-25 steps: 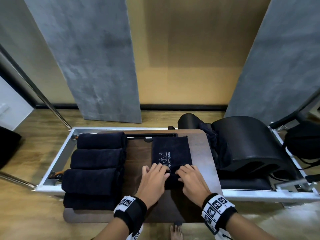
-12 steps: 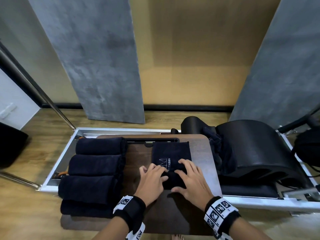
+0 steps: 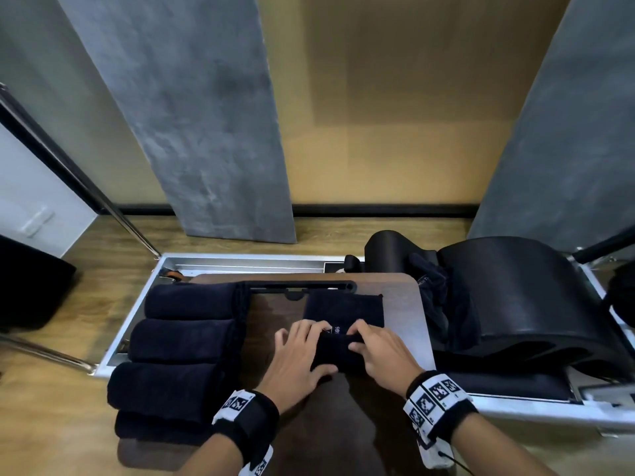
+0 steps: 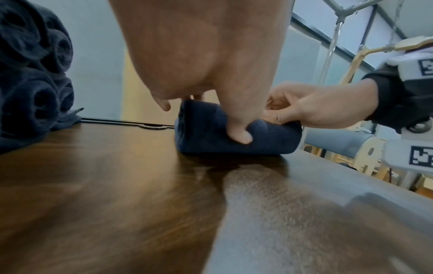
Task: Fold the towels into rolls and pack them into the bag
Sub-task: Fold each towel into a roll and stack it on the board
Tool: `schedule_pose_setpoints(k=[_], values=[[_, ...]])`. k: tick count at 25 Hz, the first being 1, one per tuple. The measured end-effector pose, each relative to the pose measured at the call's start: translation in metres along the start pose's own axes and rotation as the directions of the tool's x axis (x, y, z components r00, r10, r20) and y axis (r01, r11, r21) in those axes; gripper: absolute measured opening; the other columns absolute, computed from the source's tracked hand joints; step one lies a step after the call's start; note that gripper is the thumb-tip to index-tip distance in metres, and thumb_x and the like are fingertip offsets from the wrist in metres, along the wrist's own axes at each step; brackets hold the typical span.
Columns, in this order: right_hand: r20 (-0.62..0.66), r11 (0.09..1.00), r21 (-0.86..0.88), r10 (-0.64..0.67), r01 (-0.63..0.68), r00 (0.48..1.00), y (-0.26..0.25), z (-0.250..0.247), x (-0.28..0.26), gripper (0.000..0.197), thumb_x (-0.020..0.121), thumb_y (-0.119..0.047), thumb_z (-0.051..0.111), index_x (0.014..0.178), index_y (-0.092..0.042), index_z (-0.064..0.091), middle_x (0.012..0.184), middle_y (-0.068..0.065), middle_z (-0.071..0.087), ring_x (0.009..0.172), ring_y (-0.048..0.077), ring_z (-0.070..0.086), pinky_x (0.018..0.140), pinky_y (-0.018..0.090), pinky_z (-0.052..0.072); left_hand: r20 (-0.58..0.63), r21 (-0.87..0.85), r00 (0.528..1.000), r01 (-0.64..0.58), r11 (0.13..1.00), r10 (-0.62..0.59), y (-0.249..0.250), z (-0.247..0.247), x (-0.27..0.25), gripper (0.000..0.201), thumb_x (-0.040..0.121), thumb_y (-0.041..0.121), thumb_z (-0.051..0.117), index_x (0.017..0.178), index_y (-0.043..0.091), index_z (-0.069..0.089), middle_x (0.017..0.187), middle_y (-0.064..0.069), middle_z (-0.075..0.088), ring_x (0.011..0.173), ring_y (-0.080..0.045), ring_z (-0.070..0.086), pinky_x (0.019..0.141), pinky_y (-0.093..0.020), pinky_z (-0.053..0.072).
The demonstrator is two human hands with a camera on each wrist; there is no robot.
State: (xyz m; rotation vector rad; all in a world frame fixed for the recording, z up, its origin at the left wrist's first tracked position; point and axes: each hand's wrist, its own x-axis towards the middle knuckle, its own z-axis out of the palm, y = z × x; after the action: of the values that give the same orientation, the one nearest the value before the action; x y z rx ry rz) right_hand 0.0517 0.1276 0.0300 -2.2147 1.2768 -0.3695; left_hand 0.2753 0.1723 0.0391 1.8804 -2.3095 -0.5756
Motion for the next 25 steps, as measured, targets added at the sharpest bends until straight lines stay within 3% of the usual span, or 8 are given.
schedule_pose_setpoints(k=[4, 7, 9, 12, 15, 18, 22, 25], values=[[-0.022, 0.999, -0.012, -0.047, 0.047, 0.999, 0.009, -0.004, 0.001, 0.051, 0.097, -0.057, 0.062, 0.134, -0.022, 0.063, 0.13, -0.011, 0.042, 0.111, 0.008, 0.049, 0.096, 0.029, 0.047, -0.071, -0.13, 0.996, 0.044, 0.991, -0.053, -0.001, -0.006, 0.012, 0.033, 0.101, 0.036, 0.062, 0.128, 0.04, 0.045, 0.126, 0.02, 0.037, 0.121, -0.008, 0.025, 0.111, -0.039, 0.021], [0.051, 0.998, -0.065, 0.0, 0.003, 0.999, 0.02, -0.009, -0.001, 0.086, 0.081, -0.063, 0.074, 0.154, -0.035, 0.038, 0.14, -0.012, 0.043, 0.128, 0.007, 0.037, 0.109, 0.031, 0.034, -0.039, -0.094, 0.993, 0.106, 0.99, -0.11, -0.001, -0.008, 0.026, 0.021, 0.11, 0.036, 0.048, 0.13, 0.035, 0.053, 0.126, 0.015, 0.044, 0.131, -0.009, 0.028, 0.11, -0.039, 0.014], [0.042, 0.993, 0.075, 0.085, -0.088, 0.995, 0.027, -0.01, -0.002, 0.078, 0.081, -0.045, 0.082, 0.143, -0.045, 0.036, 0.135, -0.015, 0.051, 0.122, 0.007, 0.041, 0.105, 0.029, 0.036, -0.03, -0.029, 0.989, 0.142, 0.989, -0.142, 0.0, -0.005, 0.035, 0.025, 0.113, 0.036, 0.038, 0.131, 0.034, 0.056, 0.127, 0.013, 0.05, 0.134, -0.01, 0.032, 0.111, -0.042, 0.016], [0.042, 0.956, 0.261, 0.131, -0.137, 0.991, 0.036, -0.016, 0.004, 0.048, 0.082, -0.046, 0.083, 0.122, -0.039, 0.057, 0.118, -0.017, 0.06, 0.11, 0.009, 0.056, 0.098, 0.034, 0.05, -0.103, 0.028, 0.976, 0.197, 0.98, -0.193, 0.001, -0.001, 0.04, 0.03, 0.113, 0.04, 0.032, 0.128, 0.038, 0.058, 0.125, 0.012, 0.045, 0.126, -0.012, 0.039, 0.108, -0.045, 0.025], [0.039, 0.926, 0.353, 0.129, -0.135, 0.991, 0.045, -0.02, 0.017, 0.046, 0.087, -0.048, 0.08, 0.122, -0.022, 0.07, 0.114, -0.016, 0.051, 0.102, 0.001, 0.057, 0.093, 0.023, 0.051, -0.154, -0.159, 0.939, 0.284, 0.946, -0.308, -0.001, 0.003, 0.043, 0.03, 0.113, 0.041, 0.032, 0.135, 0.04, 0.052, 0.131, 0.013, 0.042, 0.13, -0.009, 0.04, 0.114, -0.046, 0.026], [0.023, 0.908, 0.365, 0.21, -0.204, 0.977, 0.05, -0.02, 0.029, 0.047, 0.088, -0.057, 0.075, 0.12, -0.023, 0.07, 0.111, -0.014, 0.053, 0.103, 0.003, 0.059, 0.092, 0.025, 0.049, -0.115, -0.35, 0.917, 0.323, 0.879, -0.383, -0.007, 0.009, 0.047, 0.039, 0.108, 0.041, 0.034, 0.146, 0.044, 0.042, 0.142, 0.014, 0.041, 0.136, -0.011, 0.042, 0.116, -0.049, 0.032], [-0.08, 0.82, 0.417, 0.464, -0.393, 0.882, 0.044, -0.018, 0.039, 0.076, 0.081, -0.074, 0.069, 0.139, -0.027, 0.056, 0.13, -0.011, 0.063, 0.122, 0.014, 0.06, 0.097, 0.03, 0.048, -0.049, -0.608, 0.869, 0.364, 0.706, -0.492, -0.008, 0.011, 0.063, 0.055, 0.108, 0.054, 0.04, 0.16, 0.038, 0.032, 0.157, 0.008, 0.042, 0.145, -0.014, 0.04, 0.124, -0.044, 0.033], [-0.135, 0.76, 0.342, 0.622, -0.553, 0.771, 0.035, -0.013, 0.044, 0.085, 0.078, -0.089, 0.054, 0.13, -0.022, 0.064, 0.131, -0.001, 0.064, 0.121, 0.023, 0.061, 0.094, 0.037, 0.05, -0.053, -0.678, 0.825, 0.384, 0.627, -0.562, -0.006, 0.006, 0.082, 0.054, 0.106, 0.05, 0.055, 0.149, 0.019, 0.051, 0.146, -0.004, 0.057, 0.138, -0.023, 0.052, 0.12, -0.048, 0.04]])
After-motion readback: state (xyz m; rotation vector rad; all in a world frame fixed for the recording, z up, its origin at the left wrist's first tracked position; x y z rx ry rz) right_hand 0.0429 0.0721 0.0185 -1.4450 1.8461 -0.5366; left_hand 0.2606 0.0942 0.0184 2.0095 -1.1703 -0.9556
